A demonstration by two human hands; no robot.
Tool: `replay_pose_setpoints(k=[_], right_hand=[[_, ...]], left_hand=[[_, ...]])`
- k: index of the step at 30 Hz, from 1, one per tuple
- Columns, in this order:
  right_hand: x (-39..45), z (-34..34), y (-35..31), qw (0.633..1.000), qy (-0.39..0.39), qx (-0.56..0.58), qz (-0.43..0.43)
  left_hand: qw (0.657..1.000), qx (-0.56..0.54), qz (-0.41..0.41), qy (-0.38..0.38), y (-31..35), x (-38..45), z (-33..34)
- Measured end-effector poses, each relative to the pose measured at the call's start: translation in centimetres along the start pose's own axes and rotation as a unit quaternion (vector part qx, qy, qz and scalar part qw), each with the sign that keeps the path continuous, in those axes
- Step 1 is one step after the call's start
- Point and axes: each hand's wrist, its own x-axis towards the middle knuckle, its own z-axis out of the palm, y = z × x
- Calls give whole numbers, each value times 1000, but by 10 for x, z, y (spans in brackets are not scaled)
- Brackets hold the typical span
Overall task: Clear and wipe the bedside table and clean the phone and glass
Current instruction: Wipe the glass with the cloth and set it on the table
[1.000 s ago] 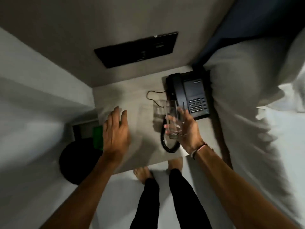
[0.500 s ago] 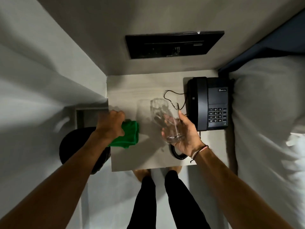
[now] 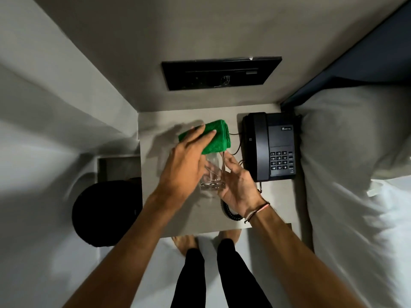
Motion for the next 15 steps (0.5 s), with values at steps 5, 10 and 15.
replay_pose_setpoints(k=[5, 10, 15], right_hand=[[1, -1, 3, 1000, 10, 9, -5], [2, 3, 13, 999, 7, -40, -13], [4, 13, 17, 1000, -11, -17, -2]], left_hand=[[1000, 2, 11, 22, 0, -11, 1], [998, 36, 22, 36, -9, -27, 1], [998, 27, 43, 34, -9, -45, 8]])
